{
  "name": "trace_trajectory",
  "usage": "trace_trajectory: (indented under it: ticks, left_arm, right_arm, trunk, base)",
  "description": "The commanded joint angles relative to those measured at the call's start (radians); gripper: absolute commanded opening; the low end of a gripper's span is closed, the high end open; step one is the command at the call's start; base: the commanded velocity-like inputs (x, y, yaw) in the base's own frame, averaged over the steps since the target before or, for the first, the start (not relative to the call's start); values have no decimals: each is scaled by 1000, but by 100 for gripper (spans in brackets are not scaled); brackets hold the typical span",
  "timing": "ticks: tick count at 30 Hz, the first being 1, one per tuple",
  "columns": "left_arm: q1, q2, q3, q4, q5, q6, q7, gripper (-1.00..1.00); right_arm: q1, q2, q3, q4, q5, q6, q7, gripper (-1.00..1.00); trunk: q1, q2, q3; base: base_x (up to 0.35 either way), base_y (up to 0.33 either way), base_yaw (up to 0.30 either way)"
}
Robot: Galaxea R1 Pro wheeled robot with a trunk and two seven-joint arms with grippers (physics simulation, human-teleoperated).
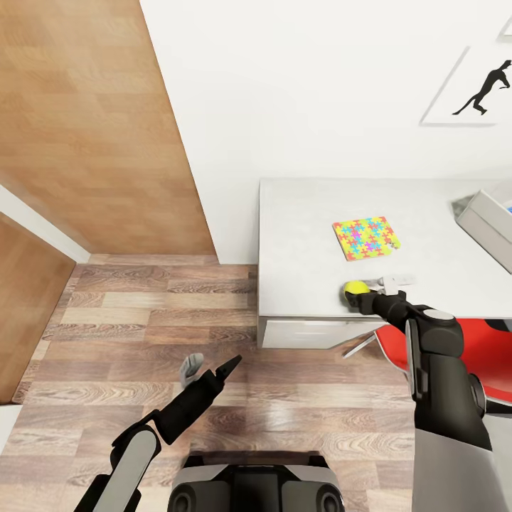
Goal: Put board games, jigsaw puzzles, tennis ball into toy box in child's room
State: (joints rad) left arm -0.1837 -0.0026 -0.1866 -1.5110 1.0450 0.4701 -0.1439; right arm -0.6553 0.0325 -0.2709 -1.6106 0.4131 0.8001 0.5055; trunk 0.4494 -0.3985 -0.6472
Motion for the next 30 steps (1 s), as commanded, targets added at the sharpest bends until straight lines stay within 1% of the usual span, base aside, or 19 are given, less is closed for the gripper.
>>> trace_trajectory:
  ticks: [1,3,4,8,9,10,12,13,14,16,17,19,20,22,24,25,28,29,30]
  left_arm:
    - [0,0,1,-1,6,5,0,100]
    - [0,0,1,0,6,5,0,100]
    - [0,0,1,0,6,5,0,100]
    - [0,-1,0,-1,6,5,0,100]
    - [0,-1,0,-1,6,5,0,100]
    - [0,-1,0,-1,6,5,0,100]
    - [0,-2,-1,-1,6,5,-1,100]
    - [0,-2,-1,-1,6,5,-1,100]
    - [0,-2,-1,-1,7,5,-1,100]
    - [0,-3,-2,-1,7,5,-1,100]
    - [0,-3,-2,-1,7,5,-1,100]
    - [0,-3,-2,-1,7,5,-1,100]
    - [0,-3,-2,-1,7,5,-1,100]
    - [0,-3,-3,-1,8,5,-2,100]
    - [0,-3,-3,-2,8,5,-5,100]
    - [0,-3,-3,-2,8,5,-5,100]
    - [1,-4,-3,-8,9,7,-11,100]
    - [1,-4,-3,-8,9,7,-11,100]
    - [1,-4,-4,-10,9,9,-13,100]
  right_arm:
    - [-1,-11,-2,-2,5,8,11,-100]
    - [-1,-42,-3,-3,3,27,12,-100]
    - [-1,-42,-3,-3,3,27,12,-100]
    - [-1,-114,-5,-4,-3,125,29,-100]
    - [-1,-114,-5,-4,-3,125,29,-100]
    - [-1,-134,-6,-4,-5,151,46,-100]
    - [0,-177,-10,-4,-7,193,113,-100]
    - [1,-199,-16,-4,-8,208,161,-100]
    - [1,-219,-28,-4,-8,221,219,-100]
    - [4,-250,-74,-5,-9,241,349,-100]
    - [4,-250,-74,-5,-9,241,349,-100]
    - [8,-271,-141,-5,-10,247,479,-100]
    - [8,-271,-141,-5,-10,247,479,-100]
    - [12,-288,-208,-5,-11,247,595,-100]
    - [14,-301,-265,-5,-11,247,694,-100]
    - [14,-301,-265,-5,-11,247,694,-100]
    - [26,-321,-323,-5,-10,247,808,-100]
    - [26,-321,-323,-5,-10,247,808,-100]
    - [33,-326,-336,-5,-10,247,834,-100]
  trunk:
    - [1,-2,-1]
    - [1,-2,-1]
    - [1,-2,-1]
    - [1,-2,-1]
    - [1,-2,-1]
    - [1,-2,-1]
    - [1,-2,-1]
    - [1,-2,-1]
    - [1,-2,-1]
    - [1,-2,-1]
    - [1,-2,-1]
    - [1,-2,-1]
    - [1,-2,-1]
    - [1,-2,-1]
    - [1,-2,-1]
    - [1,-2,-1]
    - [1,-2,-1]
    - [1,-2,-1]
    - [1,-2,-1]
  base:
    - [0,0,0]
    - [0,0,0]
    - [0,0,0]
    - [0,0,0]
    - [0,0,0]
    - [0,0,0]
    - [0,0,0]
    - [0,0,0]
    - [0,0,0]
    - [0,0,0]
    - [0,0,0]
    - [0,0,0]
    - [0,0,0]
    - [0,0,0]
    - [0,0,0]
    - [0,0,0]
    - [0,0,0]
    - [0,0,0]
    - [0,0,0]
